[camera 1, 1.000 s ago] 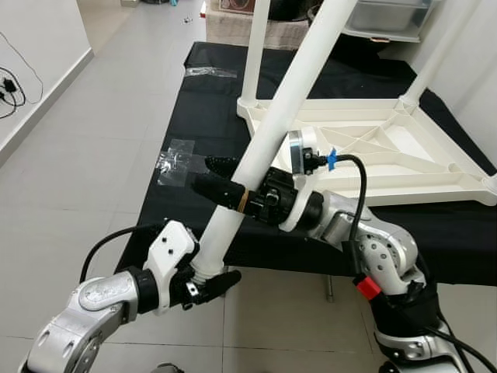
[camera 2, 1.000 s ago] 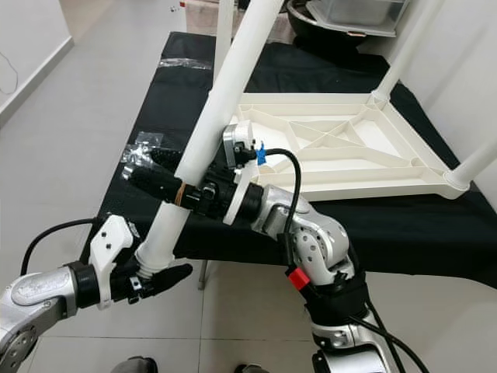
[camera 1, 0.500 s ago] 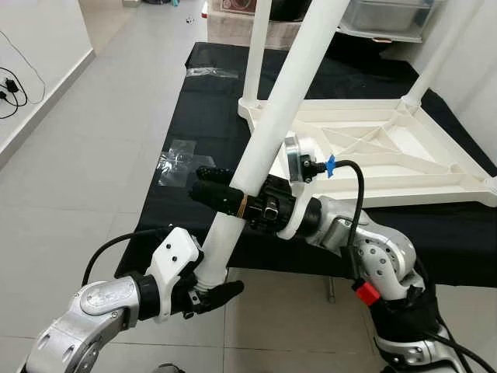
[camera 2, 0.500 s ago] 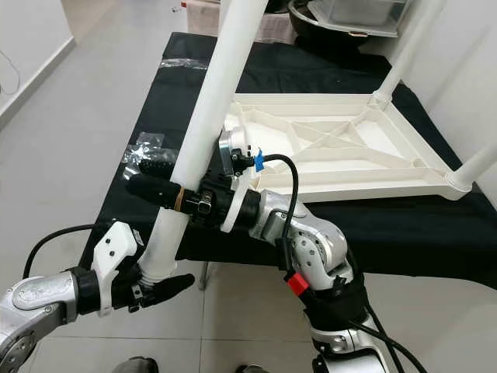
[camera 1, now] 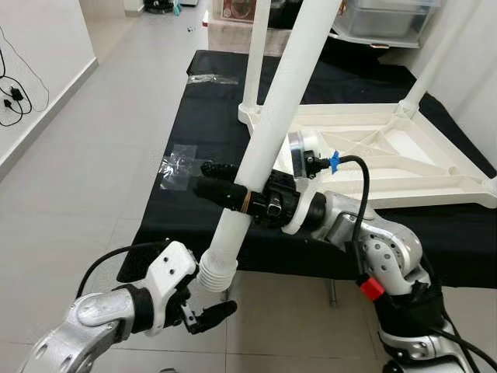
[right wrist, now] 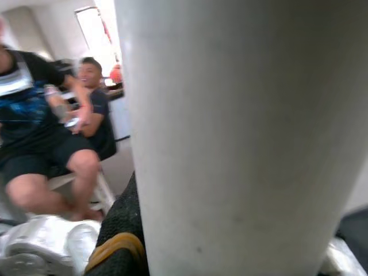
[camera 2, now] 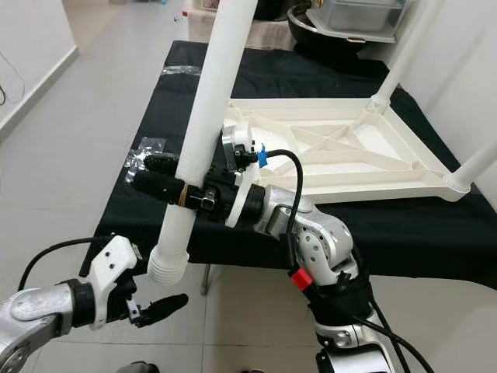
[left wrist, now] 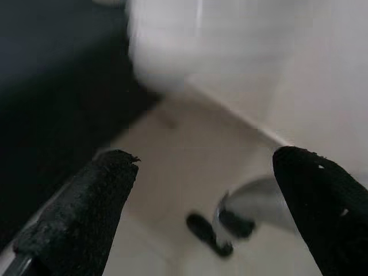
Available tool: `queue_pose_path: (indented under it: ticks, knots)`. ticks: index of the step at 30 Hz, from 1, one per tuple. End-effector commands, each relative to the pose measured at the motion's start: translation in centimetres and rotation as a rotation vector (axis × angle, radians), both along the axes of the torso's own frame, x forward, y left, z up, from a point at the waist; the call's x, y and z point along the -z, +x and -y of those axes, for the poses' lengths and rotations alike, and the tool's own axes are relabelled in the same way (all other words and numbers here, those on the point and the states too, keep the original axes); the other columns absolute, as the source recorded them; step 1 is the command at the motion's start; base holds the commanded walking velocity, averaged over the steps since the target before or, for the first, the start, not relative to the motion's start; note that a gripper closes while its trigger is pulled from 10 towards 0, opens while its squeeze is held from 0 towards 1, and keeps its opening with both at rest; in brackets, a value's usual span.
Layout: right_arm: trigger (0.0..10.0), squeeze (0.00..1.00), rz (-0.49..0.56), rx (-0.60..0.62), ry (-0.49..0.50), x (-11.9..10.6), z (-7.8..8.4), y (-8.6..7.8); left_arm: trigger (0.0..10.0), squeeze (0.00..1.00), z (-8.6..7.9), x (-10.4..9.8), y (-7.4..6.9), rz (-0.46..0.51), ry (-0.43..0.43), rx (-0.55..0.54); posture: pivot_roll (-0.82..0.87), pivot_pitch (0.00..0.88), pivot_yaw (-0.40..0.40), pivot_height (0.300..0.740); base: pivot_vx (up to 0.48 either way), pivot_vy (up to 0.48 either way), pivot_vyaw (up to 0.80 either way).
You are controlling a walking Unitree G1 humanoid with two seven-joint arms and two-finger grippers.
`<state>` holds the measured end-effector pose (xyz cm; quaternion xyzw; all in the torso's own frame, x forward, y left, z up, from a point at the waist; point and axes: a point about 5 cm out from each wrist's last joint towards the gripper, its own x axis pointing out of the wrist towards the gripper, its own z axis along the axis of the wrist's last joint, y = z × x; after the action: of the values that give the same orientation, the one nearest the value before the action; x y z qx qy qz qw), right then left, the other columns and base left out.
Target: Building children table
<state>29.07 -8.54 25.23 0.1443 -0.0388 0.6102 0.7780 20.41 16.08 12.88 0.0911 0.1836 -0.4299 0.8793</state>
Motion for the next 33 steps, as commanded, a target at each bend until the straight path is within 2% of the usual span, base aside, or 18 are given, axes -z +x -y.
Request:
queue_pose_path:
  ticks: [1,4,6,8,9,10,13,14,16,17,18,20,21,22,23,25,27,33]
  knots:
    - [0.0,0.0,0.047,0.083,0.016,-1.0,1.1,1.0,10.0,0.0,-0.8,0.7,-0.5,-0.03,0.025,-0.02,0.13,0.101,-0.085,0.74,0.0,0.0,0.0]
    - [0.0,0.0,0.059,0.16,0.027,-1.5,1.8,1.9,10.0,0.0,-0.9,0.9,-0.7,-0.037,0.029,-0.039,0.13,0.106,-0.087,0.74,0.0,0.0,0.0]
    - [0.0,0.0,0.072,0.415,0.046,-2.5,3.4,4.8,10.0,0.0,-0.4,1.0,-1.0,-0.026,0.005,-0.062,0.13,0.106,-0.09,0.74,0.0,0.0,0.0]
    - [0.0,0.0,0.076,0.634,0.053,-3.3,4.7,6.9,10.0,0.0,0.5,0.6,-1.1,0.006,-0.037,-0.083,0.12,0.113,-0.092,0.74,0.0,0.0,0.0]
    - [0.0,0.0,0.075,0.697,0.057,-3.5,5.1,7.4,10.0,0.0,0.8,0.3,-1.1,0.019,-0.057,-0.091,0.12,0.113,-0.092,0.74,0.0,0.0,0.0]
    - [0.0,0.0,0.075,0.697,0.057,-3.5,5.1,7.4,10.0,0.0,0.8,0.3,-1.1,0.019,-0.057,-0.091,0.12,0.113,-0.092,0.74,0.0,0.0,0.0]
    - [0.0,0.0,0.172,0.959,-0.024,-4.1,6.2,8.8,10.0,0.0,2.7,-0.5,-1.0,0.075,-0.123,-0.125,0.12,0.128,-0.097,0.74,0.0,0.0,0.0]
    - [0.0,0.0,0.172,0.959,-0.024,-4.1,6.2,8.8,10.0,0.0,2.7,-0.5,-1.0,0.075,-0.123,-0.125,0.12,0.128,-0.097,0.74,0.0,0.0,0.0]
    - [0.0,0.0,0.207,1.134,-0.088,-3.9,6.9,9.7,10.0,0.0,3.9,-1.0,-1.0,0.093,-0.165,-0.136,0.12,0.133,-0.098,0.74,0.0,0.0,0.0]
    - [0.0,0.0,0.207,1.134,-0.088,-3.9,6.9,9.7,10.0,0.0,3.9,-1.0,-1.0,0.093,-0.165,-0.136,0.12,0.133,-0.098,0.74,0.0,0.0,0.0]
    - [0.0,0.0,0.233,1.204,-0.126,-3.7,7.2,10.1,10.0,0.0,4.4,-1.2,-1.0,0.107,-0.179,-0.143,0.12,0.145,-0.104,0.74,0.0,0.0,0.0]
    - [0.0,0.0,0.233,1.204,-0.126,-3.7,7.2,10.1,10.0,0.0,4.4,-1.2,-1.0,0.107,-0.179,-0.143,0.12,0.145,-0.104,0.74,0.0,0.0,0.0]
    - [0.0,0.0,0.276,1.265,-0.162,-3.6,7.2,10.3,10.0,0.0,4.9,-1.5,-1.0,0.115,-0.2,-0.15,0.13,0.158,-0.107,0.74,0.0,0.0,0.0]
    - [0.0,0.0,0.276,1.265,-0.162,-3.6,7.2,10.3,10.0,0.0,4.9,-1.5,-1.0,0.115,-0.2,-0.15,0.13,0.158,-0.107,0.74,0.0,0.0,0.0]
    - [0.0,0.0,0.342,1.329,-0.198,-3.6,7.0,10.6,10.0,0.0,5.4,-1.8,-1.0,0.124,-0.214,-0.153,0.13,0.176,-0.107,0.74,0.0,0.0,0.0]
    - [0.0,0.0,0.342,1.329,-0.198,-3.6,7.0,10.6,10.0,0.0,5.4,-1.8,-1.0,0.124,-0.214,-0.153,0.13,0.176,-0.107,0.74,0.0,0.0,0.0]
    - [0.0,0.0,0.437,1.401,-0.229,-3.2,5.9,10.9,10.0,0.0,6.3,-2.2,-1.3,0.139,-0.229,-0.15,0.14,0.219,-0.115,0.74,0.0,0.0,0.0]
    - [0.0,0.0,0.52,1.448,-0.243,-2.7,4.7,11.3,10.0,0.0,7.2,-3.1,-2.0,0.142,-0.258,-0.148,0.15,0.247,-0.121,0.74,0.0,0.0,0.0]
